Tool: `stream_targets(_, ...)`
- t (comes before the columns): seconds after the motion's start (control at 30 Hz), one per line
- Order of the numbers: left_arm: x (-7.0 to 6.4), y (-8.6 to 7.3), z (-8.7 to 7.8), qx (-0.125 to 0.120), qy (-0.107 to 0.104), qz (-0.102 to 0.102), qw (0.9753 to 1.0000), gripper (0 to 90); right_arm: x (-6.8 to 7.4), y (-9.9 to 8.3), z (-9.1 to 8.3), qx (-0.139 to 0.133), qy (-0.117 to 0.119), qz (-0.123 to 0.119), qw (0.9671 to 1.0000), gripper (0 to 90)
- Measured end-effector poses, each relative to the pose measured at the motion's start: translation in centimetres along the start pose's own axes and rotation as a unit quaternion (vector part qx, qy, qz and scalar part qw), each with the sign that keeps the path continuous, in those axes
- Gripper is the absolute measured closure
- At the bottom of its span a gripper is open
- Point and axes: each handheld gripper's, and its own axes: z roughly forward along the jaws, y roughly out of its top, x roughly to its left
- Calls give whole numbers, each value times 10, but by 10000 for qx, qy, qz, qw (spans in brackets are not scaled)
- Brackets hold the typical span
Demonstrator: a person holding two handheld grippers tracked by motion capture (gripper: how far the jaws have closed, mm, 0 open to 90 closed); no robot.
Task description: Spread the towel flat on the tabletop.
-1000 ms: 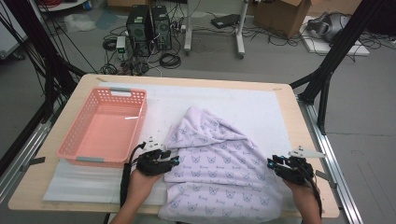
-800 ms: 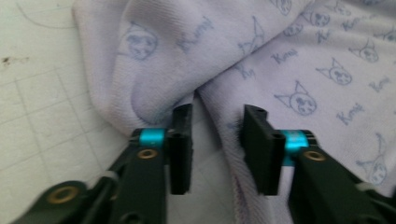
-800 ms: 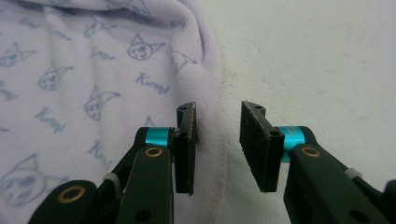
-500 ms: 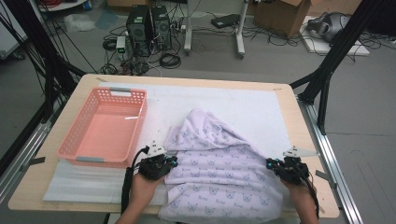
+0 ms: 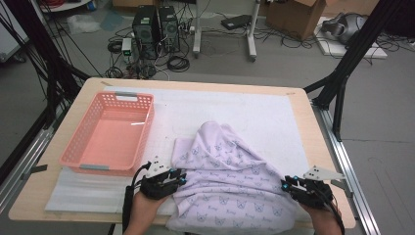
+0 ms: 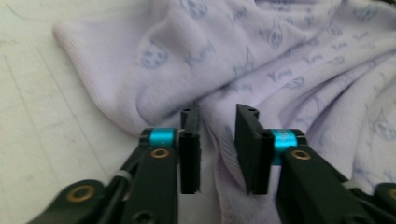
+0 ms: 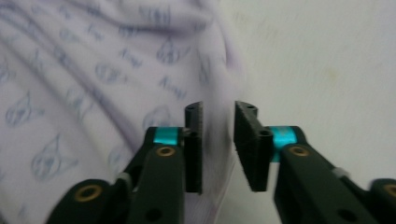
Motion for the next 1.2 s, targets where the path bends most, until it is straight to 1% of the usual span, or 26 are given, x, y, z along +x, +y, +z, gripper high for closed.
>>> stream_targets(0.07,4,2,1,-83,10,-57,9999,592,-4,9,6,-102,-12,-62,9999,676)
stream_targets(0.1,5,2,1,-86,25,-68,9999,580,-8,21,18,-127,19,-108,9999,668)
stream_targets(0.13,6,2,2,-73,31,-77,9999,579,-10,27,24,-102,32,-141,9998,662)
stream_targets(0.17,7,2,3,-55,32,-68,10000,579,-10,27,24,-102,32,-141,9998,662)
stream_targets(0.2,8,2,4,-45,26,-60,10000,579,-15,38,39,-62,68,-140,9999,653)
stream_targets(0.23,9,2,5,-32,31,-49,10000,579,-15,38,39,-62,68,-140,9999,653)
stream_targets(0.27,9,2,6,-11,31,-61,10000,579,-18,48,53,-12,75,-182,9998,630)
stream_targets(0.33,10,2,6,-3,4,-71,10000,579,-20,57,68,-24,74,-159,9998,620)
stream_targets(0.37,10,2,6,-3,4,-74,10000,579,-20,57,68,-24,74,-159,9998,620)
stream_targets(0.4,10,2,6,-6,7,-87,10000,579,-22,63,82,6,70,-147,9999,617)
stream_targets(0.43,10,2,6,-10,-5,-92,10000,579,-22,63,82,6,70,-147,9999,617)
stream_targets(0.47,10,2,6,-10,0,-91,10000,579,-23,71,94,44,33,-162,9999,619)
stream_targets(0.5,10,2,6,-5,-2,-90,10000,579,-23,71,94,44,33,-162,9999,619)
stream_targets(0.53,10,2,6,-1,-8,-87,10000,579,-23,76,99,36,55,-161,9998,626)
stream_targets(0.57,10,2,7,0,-10,-104,9999,580,-22,86,110,67,92,-234,9997,640)
stream_targets(0.67,11,2,7,6,-11,-128,9999,580,-17,99,128,266,187,-415,9986,649)
stream_targets(0.7,11,2,7,16,-15,-138,9999,580,-17,99,128,266,187,-415,9986,649)
stream_targets(0.73,11,2,7,23,-24,-138,9999,580,-15,106,140,372,251,-441,9980,647)
stream_targets(0.83,12,2,7,21,-54,-178,9998,579,-12,112,153,380,412,-393,9977,618)
stream_targets(0.87,12,2,7,21,-54,-178,9998,579,-12,112,153,380,412,-393,9977,618)
stream_targets(0.9,13,2,7,26,-62,-183,9998,579,-8,114,160,456,541,-391,9967,615)
stream_targets(0.97,13,2,7,36,-59,-195,9998,577,-2,114,165,435,585,-470,9962,648)
stream_targets(1.07,12,2,8,45,-48,-205,9998,577,5,116,166,460,616,-615,9951,803)
stream_targets(1.1,12,2,8,50,-47,-204,9998,576,6,116,166,463,635,-640,9949,841)
stream_targets(1.13,12,2,8,57,-44,-194,9998,576,6,116,166,463,635,-640,9949,841)
stream_targets(1.2,12,2,8,46,-54,-213,9997,576,4,116,165,482,654,-612,9948,869)
